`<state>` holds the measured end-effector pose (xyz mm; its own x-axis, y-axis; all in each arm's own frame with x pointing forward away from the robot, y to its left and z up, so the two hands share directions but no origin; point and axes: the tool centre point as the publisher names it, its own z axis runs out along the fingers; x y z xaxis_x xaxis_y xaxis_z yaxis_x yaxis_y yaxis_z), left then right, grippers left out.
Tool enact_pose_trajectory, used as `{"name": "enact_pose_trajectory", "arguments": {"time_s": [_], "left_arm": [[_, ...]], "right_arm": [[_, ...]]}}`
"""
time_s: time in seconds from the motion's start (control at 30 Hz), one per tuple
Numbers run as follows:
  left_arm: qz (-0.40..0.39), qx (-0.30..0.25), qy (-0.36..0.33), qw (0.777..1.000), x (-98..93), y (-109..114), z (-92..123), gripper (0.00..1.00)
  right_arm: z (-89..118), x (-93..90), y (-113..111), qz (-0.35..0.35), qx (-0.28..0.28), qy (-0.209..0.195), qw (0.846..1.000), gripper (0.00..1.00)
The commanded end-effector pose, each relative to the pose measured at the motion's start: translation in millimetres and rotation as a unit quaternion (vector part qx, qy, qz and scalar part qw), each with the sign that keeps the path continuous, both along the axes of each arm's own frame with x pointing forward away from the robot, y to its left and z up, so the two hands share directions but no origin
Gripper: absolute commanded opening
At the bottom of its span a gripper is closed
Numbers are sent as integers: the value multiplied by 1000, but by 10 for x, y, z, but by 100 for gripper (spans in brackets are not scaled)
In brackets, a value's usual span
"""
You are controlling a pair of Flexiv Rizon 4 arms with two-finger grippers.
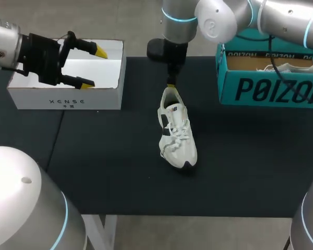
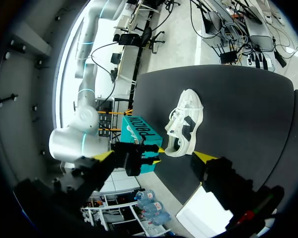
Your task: Take the shoe out of the shoebox, open the shoe tongue, remove and reinsert the insole, then place the shoe into the shoebox
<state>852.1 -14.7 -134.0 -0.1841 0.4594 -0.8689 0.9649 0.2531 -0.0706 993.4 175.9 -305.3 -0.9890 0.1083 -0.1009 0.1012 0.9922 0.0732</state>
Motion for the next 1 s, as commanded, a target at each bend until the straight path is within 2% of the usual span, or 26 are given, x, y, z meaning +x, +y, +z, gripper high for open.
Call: {"name": "enact_pose_trajectory", "arguments": {"time_s": [0.03,0.1,0.27,0.67,0.97,1.0], "left_arm": [[-1,0,0,1000,13,-6,-3,100],[-1,0,0,1000,13,-6,-3,100],[-1,0,0,1000,13,-6,-3,100],[-1,0,0,1000,13,-6,-3,100],[-1,0,0,1000,13,-6,-3,100],[-1,0,0,1000,13,-6,-3,100]], "right_arm": [[-83,40,-23,6,7,10,1000,68],[-116,18,-47,13,2,9,1000,73],[-273,26,-68,22,-12,15,1000,76],[-586,117,74,35,-37,18,999,67],[-838,172,74,27,-53,45,997,47],[-871,169,75,28,-59,47,997,35]]}}
